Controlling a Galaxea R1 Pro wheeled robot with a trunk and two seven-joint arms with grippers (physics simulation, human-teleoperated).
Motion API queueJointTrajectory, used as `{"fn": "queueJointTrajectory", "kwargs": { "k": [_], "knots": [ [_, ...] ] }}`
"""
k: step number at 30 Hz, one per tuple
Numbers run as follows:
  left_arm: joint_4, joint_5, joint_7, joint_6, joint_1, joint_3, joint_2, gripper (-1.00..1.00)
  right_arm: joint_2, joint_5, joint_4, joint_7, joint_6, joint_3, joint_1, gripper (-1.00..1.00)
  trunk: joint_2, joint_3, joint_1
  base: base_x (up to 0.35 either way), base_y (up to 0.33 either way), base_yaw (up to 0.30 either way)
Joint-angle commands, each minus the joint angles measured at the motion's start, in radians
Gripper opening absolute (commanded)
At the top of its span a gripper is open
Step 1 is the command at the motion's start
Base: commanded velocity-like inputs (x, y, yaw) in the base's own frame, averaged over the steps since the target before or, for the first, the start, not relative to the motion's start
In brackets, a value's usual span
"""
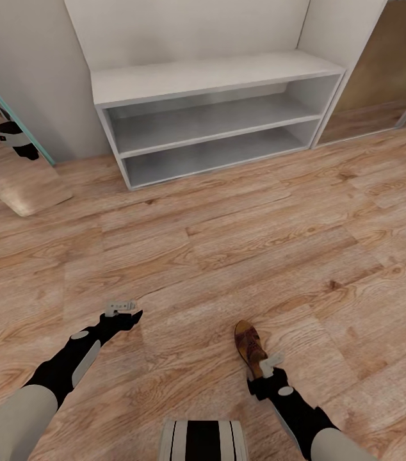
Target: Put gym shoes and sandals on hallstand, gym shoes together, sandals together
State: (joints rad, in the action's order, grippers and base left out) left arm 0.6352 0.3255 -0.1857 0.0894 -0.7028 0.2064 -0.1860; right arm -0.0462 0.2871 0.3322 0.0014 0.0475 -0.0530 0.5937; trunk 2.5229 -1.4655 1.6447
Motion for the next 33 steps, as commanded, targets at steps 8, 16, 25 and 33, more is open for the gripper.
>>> {"fn": "queueJointTrajectory", "kwargs": {
  "k": [8, 16, 25, 33],
  "knots": [
    [0.001, 0.01, 0.0, 0.006, 0.0, 0.004, -0.001, 1.0, 0.001, 0.007, -0.005, 0.001, 0.005, -0.002, 0.0, 1.0, 0.0, -0.001, 0.0, 0.0, 0.0, 0.0],
    [0.001, 0.01, 0.0, 0.006, 0.0, 0.004, -0.001, 1.0, 0.002, 0.007, -0.004, 0.001, 0.004, -0.002, 0.0, 1.0, 0.0, -0.001, 0.0, 0.0, 0.0, 0.0],
    [0.001, 0.01, 0.0, 0.006, 0.0, 0.004, -0.001, 1.0, 0.003, 0.006, -0.005, 0.0, 0.002, -0.001, 0.0, 1.0, 0.0, -0.001, 0.0, 0.0, 0.0, 0.0],
    [0.001, 0.01, 0.0, 0.006, 0.0, 0.004, -0.001, 1.0, 0.003, 0.006, -0.015, 0.001, 0.002, -0.001, 0.0, 1.0, 0.0, -0.001, 0.0, 0.0, 0.0, 0.0]
  ]
}}
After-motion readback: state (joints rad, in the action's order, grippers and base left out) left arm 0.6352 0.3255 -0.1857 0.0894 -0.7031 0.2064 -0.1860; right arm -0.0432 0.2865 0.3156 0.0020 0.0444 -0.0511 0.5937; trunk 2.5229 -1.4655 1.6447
